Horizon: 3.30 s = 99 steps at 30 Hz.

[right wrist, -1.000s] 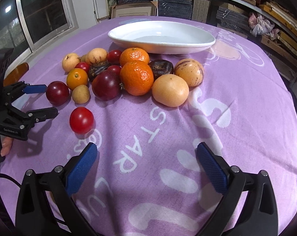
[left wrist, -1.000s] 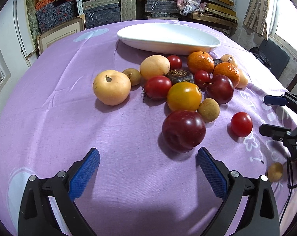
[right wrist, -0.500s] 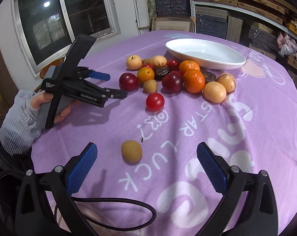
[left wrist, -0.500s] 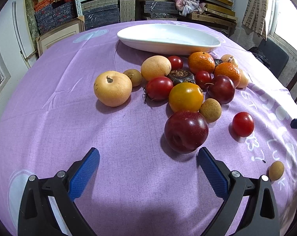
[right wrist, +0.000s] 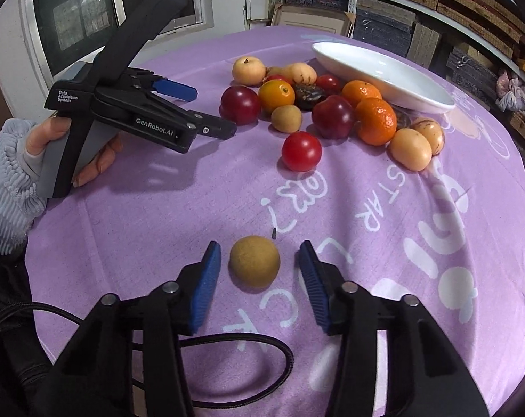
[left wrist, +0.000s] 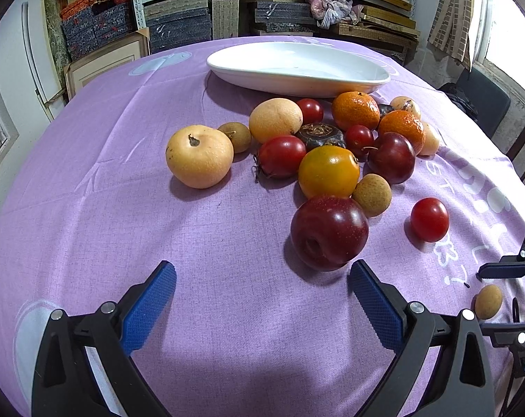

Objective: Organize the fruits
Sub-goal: 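Grasp the small brown longan with the right gripper, then carry the longan onto the white plate with the right gripper while the left gripper carries a red plum there, then open both grippers and withdraw from the plate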

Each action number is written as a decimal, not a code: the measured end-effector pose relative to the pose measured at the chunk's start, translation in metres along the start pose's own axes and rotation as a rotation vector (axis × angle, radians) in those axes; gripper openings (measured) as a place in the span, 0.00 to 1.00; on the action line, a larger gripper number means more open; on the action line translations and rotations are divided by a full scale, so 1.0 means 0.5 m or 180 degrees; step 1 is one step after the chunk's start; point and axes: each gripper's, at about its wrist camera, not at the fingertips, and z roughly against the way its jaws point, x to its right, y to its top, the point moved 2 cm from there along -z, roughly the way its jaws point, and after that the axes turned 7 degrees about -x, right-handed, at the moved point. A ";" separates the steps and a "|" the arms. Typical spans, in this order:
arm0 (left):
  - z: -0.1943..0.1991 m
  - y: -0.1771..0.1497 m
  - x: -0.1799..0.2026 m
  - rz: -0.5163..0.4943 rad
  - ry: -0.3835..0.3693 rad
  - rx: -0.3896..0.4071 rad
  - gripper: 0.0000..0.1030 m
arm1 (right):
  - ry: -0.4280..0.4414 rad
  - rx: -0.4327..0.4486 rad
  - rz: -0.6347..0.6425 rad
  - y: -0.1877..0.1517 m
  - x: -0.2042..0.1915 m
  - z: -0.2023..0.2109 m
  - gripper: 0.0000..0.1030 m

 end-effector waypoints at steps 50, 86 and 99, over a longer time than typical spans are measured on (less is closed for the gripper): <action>0.002 0.045 0.064 -0.0253 -0.0500 0.0247 0.39 | 0.0144 0.0300 -0.0725 -0.014 0.106 0.023 0.26; -0.063 0.347 0.024 0.0044 -0.0495 0.0399 0.65 | -0.0393 0.0535 -0.0914 0.302 0.384 -0.047 0.60; 0.028 0.217 -0.075 0.0199 -0.0117 0.0530 0.75 | -0.0710 0.0365 -0.0785 0.245 0.360 -0.052 0.76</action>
